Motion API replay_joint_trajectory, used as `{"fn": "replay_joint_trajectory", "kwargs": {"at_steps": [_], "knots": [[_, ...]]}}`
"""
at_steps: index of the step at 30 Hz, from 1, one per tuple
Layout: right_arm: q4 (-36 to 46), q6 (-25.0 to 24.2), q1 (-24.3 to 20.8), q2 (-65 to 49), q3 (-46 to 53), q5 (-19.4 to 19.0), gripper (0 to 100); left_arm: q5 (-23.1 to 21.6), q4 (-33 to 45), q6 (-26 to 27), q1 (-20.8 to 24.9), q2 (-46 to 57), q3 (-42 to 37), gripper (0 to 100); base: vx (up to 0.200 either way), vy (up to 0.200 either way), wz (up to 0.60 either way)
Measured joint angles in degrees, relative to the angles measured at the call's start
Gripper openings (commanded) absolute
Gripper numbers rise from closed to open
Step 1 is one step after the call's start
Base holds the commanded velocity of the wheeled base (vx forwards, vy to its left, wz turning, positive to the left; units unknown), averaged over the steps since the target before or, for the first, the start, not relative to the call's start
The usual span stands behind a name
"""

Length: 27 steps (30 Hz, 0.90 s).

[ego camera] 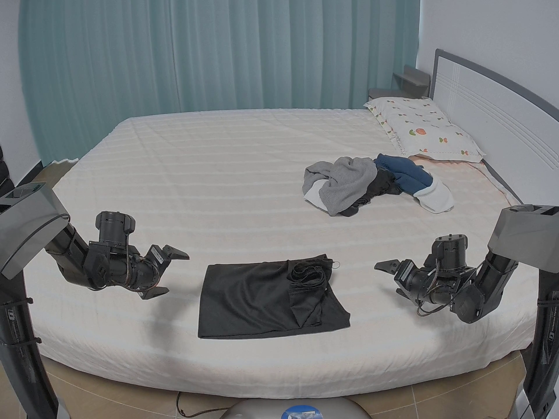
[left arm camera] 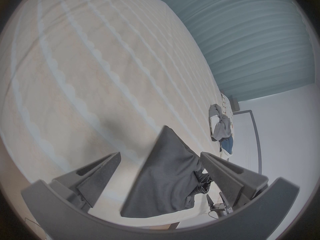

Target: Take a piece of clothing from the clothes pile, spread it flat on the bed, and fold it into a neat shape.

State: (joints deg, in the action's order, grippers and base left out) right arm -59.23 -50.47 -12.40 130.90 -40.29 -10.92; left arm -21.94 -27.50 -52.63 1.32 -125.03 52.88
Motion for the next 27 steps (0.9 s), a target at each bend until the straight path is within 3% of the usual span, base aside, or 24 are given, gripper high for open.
{"fn": "replay_joint_trajectory", "kwargs": {"at_steps": [11,17,27], "knots": [[10.2,12.3,-11.0,-5.7,-1.2,15.4,100,0.0,0.0,0.1,0.0,-0.2,0.0,100,0.0,0.2,0.0],[18.0,19.4,-14.7,-7.9,-4.0,23.6,100,0.4,0.0,0.3,0.1,-0.3,-0.3,100,0.0,0.0,0.0],[29.4,22.1,-17.9,-7.2,-11.6,30.0,100,0.8,-0.3,0.5,0.4,-0.7,-0.4,100,0.0,0.0,0.0]]}}
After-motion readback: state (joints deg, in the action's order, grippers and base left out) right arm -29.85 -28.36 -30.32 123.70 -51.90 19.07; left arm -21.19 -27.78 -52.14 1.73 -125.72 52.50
